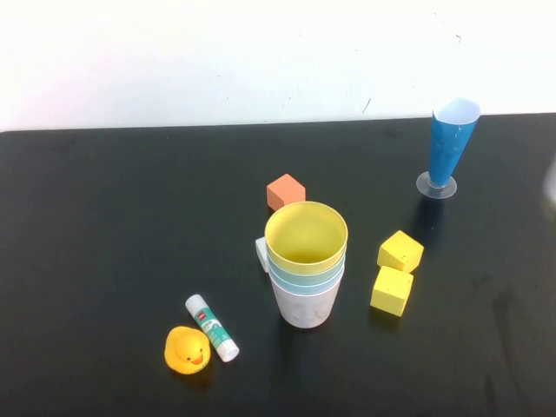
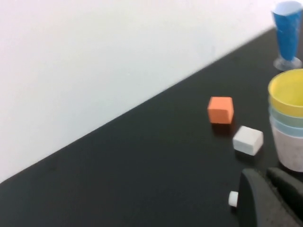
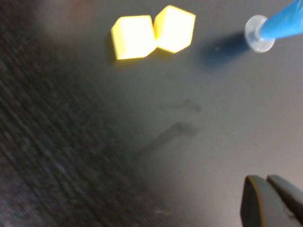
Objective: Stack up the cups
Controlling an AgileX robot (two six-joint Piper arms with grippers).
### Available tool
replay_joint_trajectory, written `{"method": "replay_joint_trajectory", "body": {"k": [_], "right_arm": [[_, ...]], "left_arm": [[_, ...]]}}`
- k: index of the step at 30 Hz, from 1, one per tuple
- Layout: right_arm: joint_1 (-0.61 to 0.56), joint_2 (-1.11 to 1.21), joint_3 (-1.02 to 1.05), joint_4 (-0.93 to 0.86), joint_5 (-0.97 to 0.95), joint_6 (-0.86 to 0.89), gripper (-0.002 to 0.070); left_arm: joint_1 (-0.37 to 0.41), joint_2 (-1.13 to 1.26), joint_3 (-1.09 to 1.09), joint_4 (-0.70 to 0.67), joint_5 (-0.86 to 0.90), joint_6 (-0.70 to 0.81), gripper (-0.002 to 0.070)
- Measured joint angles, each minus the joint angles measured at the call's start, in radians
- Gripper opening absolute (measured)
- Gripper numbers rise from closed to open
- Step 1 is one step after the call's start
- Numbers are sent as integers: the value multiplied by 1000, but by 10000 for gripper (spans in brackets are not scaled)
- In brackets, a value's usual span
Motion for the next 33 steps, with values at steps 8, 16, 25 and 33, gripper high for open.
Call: {"method": "replay_joint_trajectory", "body": {"k": [8, 16, 25, 33], "right_arm": [[0, -374, 454, 104, -286, 80, 1], [0, -580, 719, 122, -354, 195, 0], [0, -597, 811, 124, -392, 213, 0], [0, -597, 812, 126, -403, 214, -1]], "left_arm": [[0, -112, 248, 70, -100, -185, 1], [0, -114, 349, 74, -107, -211, 1], [0, -114, 366, 74, -86, -213, 1], [0, -114, 368, 74, -78, -213, 1]]}}
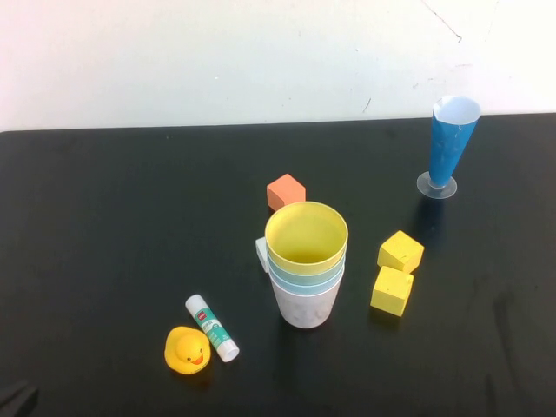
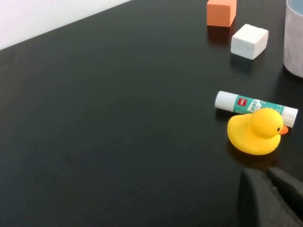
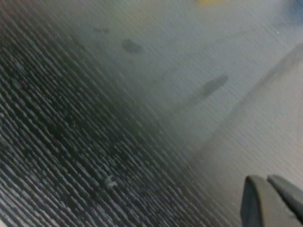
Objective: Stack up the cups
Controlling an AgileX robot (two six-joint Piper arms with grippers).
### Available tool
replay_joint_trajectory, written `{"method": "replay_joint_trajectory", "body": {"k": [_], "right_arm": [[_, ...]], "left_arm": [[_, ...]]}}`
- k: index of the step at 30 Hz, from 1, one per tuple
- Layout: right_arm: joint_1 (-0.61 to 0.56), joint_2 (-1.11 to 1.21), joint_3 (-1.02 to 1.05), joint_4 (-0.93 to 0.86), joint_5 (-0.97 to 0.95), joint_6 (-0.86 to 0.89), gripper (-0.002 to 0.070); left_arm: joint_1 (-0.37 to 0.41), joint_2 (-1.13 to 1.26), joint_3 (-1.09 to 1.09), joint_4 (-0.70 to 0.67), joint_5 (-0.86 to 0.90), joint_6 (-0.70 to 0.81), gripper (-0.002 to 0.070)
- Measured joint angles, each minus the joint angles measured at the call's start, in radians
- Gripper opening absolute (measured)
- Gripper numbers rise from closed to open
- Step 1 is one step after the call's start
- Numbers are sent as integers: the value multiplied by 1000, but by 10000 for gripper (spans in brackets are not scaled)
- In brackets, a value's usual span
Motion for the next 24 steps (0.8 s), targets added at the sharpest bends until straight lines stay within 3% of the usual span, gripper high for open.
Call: {"method": "replay_joint_trajectory", "body": {"k": [4, 7, 18, 24], "right_arm": [[0, 0, 0, 0, 0, 0, -1], [0, 0, 0, 0, 0, 3, -1], [0, 0, 2, 0, -2, 3, -1], [0, 0, 2, 0, -2, 3, -1]], "left_arm": [[0, 0, 16, -5, -2, 0, 1], [46, 0, 37, -43, -4, -2, 1], [434, -157, 149, -214, -23, 37, 1], [510, -232, 246, -241, -137, 83, 1]]}}
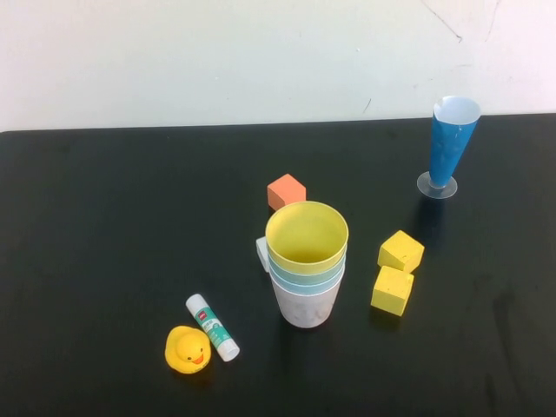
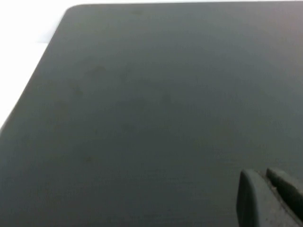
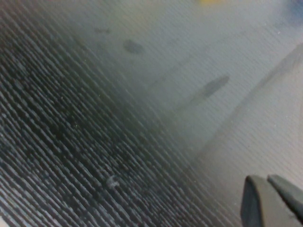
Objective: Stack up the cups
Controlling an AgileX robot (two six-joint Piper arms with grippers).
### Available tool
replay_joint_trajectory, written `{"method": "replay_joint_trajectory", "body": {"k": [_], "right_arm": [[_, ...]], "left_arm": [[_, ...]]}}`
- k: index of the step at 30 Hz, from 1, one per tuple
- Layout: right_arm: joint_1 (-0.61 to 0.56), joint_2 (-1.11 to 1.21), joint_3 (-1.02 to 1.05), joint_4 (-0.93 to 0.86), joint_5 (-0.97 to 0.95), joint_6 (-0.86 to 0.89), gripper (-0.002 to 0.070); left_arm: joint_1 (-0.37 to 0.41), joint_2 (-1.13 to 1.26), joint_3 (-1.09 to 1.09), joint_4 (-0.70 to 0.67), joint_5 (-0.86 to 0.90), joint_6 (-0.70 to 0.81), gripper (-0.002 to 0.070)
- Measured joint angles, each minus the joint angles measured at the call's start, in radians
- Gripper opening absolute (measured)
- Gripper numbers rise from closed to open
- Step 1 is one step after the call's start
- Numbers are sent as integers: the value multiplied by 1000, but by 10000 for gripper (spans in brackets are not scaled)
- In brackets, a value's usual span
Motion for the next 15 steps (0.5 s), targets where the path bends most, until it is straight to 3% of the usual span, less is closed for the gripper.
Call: {"method": "replay_joint_trajectory", "body": {"k": [15], "right_arm": [[0, 0, 0, 0, 0, 0, -1]], "left_arm": [[0, -6, 70, -54, -60, 6, 1]]}}
